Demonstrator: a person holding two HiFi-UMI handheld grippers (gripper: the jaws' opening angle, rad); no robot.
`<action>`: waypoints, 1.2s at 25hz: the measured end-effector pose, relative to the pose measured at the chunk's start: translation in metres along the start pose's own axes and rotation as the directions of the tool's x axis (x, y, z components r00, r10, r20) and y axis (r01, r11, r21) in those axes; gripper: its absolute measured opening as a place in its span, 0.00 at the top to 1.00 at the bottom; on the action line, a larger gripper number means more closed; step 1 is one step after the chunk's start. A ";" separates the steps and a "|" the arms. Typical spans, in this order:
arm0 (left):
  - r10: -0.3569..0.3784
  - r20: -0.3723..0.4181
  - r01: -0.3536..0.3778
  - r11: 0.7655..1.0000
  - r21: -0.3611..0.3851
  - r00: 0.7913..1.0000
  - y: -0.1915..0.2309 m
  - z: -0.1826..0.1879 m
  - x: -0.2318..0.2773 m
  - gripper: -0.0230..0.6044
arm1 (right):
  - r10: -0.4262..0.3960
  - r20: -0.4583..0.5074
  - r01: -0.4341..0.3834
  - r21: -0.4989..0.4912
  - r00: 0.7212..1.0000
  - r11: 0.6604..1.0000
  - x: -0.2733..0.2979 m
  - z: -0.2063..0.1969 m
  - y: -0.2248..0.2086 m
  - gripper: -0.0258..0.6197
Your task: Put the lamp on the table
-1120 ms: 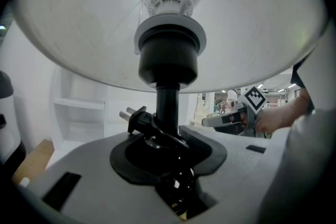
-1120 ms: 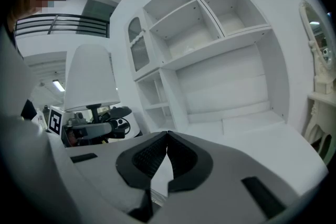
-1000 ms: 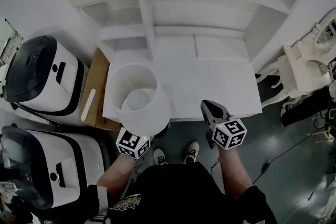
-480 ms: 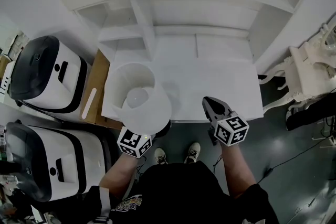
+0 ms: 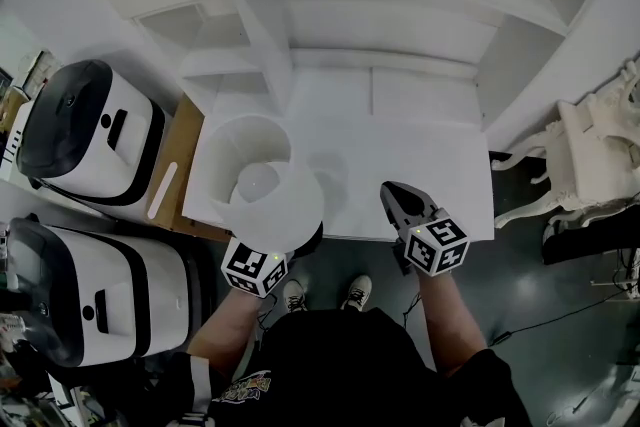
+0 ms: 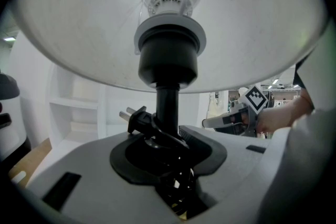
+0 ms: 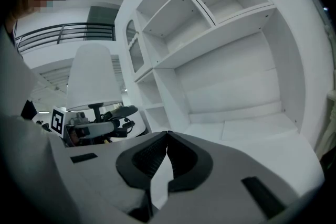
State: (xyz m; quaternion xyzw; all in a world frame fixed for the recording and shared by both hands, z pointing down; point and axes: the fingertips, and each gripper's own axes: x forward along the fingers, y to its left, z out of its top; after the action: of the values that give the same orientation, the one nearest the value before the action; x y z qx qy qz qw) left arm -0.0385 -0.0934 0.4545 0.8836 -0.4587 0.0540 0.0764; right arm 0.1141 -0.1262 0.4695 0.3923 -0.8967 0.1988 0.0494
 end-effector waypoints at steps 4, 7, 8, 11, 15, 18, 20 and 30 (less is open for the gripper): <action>0.039 0.003 -0.038 0.999 -0.008 0.999 -0.006 -0.002 0.011 0.74 | 0.028 -0.011 -0.028 -0.002 1.000 1.000 -0.003 0.002 -0.016 0.92; 0.066 0.003 -0.066 0.998 -0.012 0.998 -0.012 -0.001 0.020 0.74 | 0.051 -0.018 -0.051 -0.003 0.999 0.999 -0.006 0.004 -0.026 0.92; 0.075 0.002 -0.075 0.997 -0.014 0.997 -0.014 -0.001 0.022 0.74 | 0.059 -0.021 -0.059 -0.005 0.998 0.998 -0.007 0.004 -0.028 0.92; 0.099 0.002 -0.099 0.995 -0.017 0.995 -0.019 -0.002 0.028 0.74 | 0.079 -0.028 -0.080 -0.013 0.996 0.997 -0.008 0.007 -0.035 0.92; 0.108 -0.003 -0.108 0.994 -0.017 0.994 -0.025 0.000 0.037 0.74 | 0.091 -0.021 -0.091 -0.009 0.996 0.996 -0.010 0.012 -0.043 0.92; 0.118 -0.007 -0.118 0.993 -0.019 0.993 -0.025 0.000 0.042 0.74 | 0.098 -0.019 -0.098 -0.006 0.995 0.995 -0.008 0.014 -0.048 0.92; 0.118 -0.008 -0.118 0.993 -0.020 0.993 -0.026 0.001 0.046 0.74 | 0.100 -0.019 -0.100 -0.002 0.995 0.995 -0.005 0.015 -0.051 0.92; 0.104 -0.001 -0.104 0.995 -0.003 0.995 -0.011 -0.002 0.075 0.74 | 0.064 -0.027 -0.064 -0.005 0.998 0.998 0.004 0.017 -0.070 0.92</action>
State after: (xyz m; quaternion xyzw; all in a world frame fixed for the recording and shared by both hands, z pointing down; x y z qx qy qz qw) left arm 0.0136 -0.1464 0.4679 0.8583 -0.5043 0.0576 0.0749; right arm 0.1628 -0.1787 0.4771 0.3608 -0.9086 0.2029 0.0559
